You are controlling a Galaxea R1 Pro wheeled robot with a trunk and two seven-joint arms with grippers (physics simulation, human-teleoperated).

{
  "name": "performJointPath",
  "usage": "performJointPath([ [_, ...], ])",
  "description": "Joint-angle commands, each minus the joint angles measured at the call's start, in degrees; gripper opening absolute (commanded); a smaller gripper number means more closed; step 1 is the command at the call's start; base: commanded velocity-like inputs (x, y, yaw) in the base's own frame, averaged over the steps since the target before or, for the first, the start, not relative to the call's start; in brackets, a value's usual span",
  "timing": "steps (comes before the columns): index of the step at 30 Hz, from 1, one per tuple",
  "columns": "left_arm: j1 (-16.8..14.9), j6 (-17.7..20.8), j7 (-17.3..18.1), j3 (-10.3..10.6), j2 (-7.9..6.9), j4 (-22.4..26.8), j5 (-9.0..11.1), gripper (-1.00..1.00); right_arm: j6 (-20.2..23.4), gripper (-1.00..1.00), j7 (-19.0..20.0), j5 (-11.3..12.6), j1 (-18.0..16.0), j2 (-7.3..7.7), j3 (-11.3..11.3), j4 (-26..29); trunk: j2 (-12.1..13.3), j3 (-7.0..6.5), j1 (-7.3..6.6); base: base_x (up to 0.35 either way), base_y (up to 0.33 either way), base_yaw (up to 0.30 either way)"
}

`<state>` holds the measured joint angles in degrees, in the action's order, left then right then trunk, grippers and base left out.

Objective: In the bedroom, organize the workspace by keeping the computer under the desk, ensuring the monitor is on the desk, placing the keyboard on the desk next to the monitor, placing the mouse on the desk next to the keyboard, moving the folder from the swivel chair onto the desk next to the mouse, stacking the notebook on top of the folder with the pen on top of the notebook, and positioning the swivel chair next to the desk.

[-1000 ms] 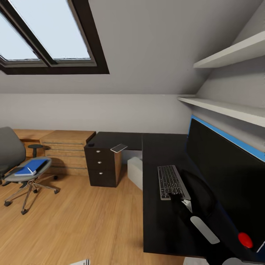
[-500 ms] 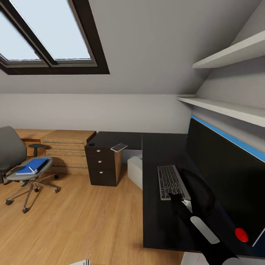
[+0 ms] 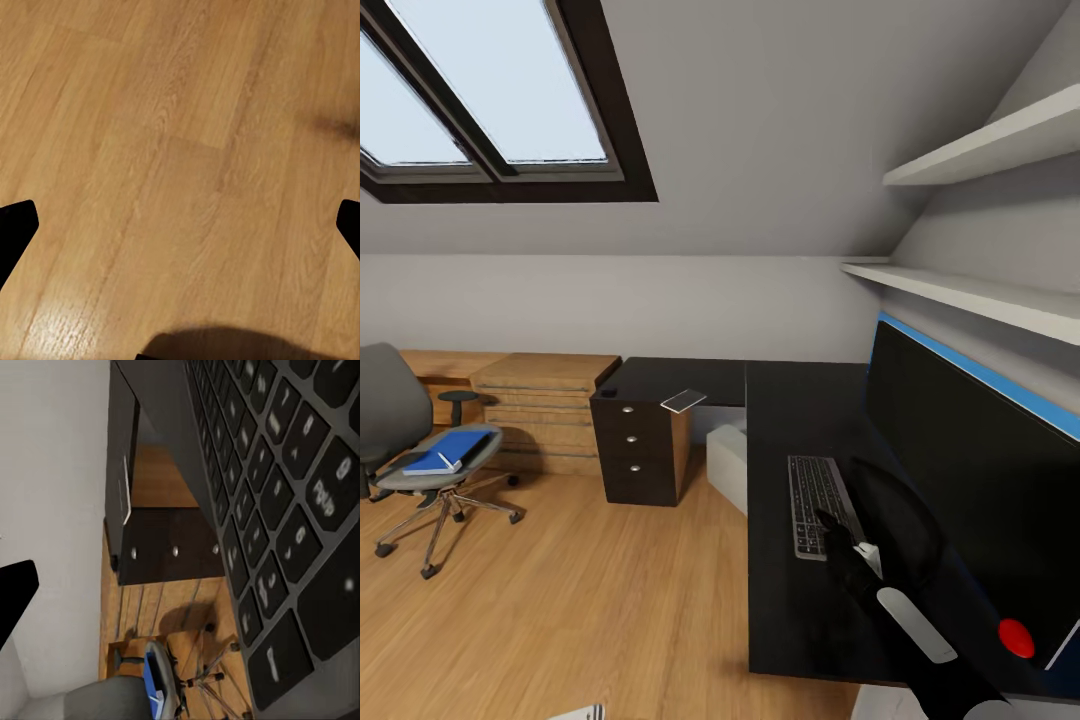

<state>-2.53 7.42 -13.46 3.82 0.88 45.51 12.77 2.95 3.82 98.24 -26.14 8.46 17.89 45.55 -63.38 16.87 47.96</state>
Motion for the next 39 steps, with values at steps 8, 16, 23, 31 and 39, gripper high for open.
performJointPath([
  [8, 0.0, 0.2, -0.4, 0.2, -0.03, 0.1, 0.5, 1.0, -0.1, 1.0, 0.2, 0.6, -0.1, 0.07, 0.2, 0.0, 0.0, 0.07, 0.0, -0.016, 0.0, 0.0],
  [16, 0.0, 0.2, -0.4, 0.2, -0.03, 0.1, 0.5, 1.0, 0.0, 1.0, 0.2, 0.6, -0.1, 0.07, 0.2, 0.0, 0.0, 0.07, 0.0, -0.274, 0.0, 0.0],
  [23, 0.0, 0.2, -0.3, 0.2, -0.05, 0.1, 0.5, 1.0, 0.0, 1.0, 0.2, 0.6, -0.1, 0.05, 0.3, 0.0, 0.0, 0.07, 0.0, -0.333, 0.0, 0.0],
  [31, 0.0, 0.2, -0.3, 0.2, -0.09, 0.1, 0.5, 1.0, 0.0, 1.0, 0.2, 0.6, -0.1, -0.13, 0.6, 0.0, 0.0, 0.07, 0.0, -0.335, 0.0, 0.0],
  [39, 0.0, 0.2, -0.3, -0.4, -0.11, 0.2, 0.5, 1.0, -0.2, 1.0, -1.4, -0.6, -0.1, -2.32, 1.2, -0.1, 0.0, 0.07, 0.0, -0.335, 0.0, 0.0],
])
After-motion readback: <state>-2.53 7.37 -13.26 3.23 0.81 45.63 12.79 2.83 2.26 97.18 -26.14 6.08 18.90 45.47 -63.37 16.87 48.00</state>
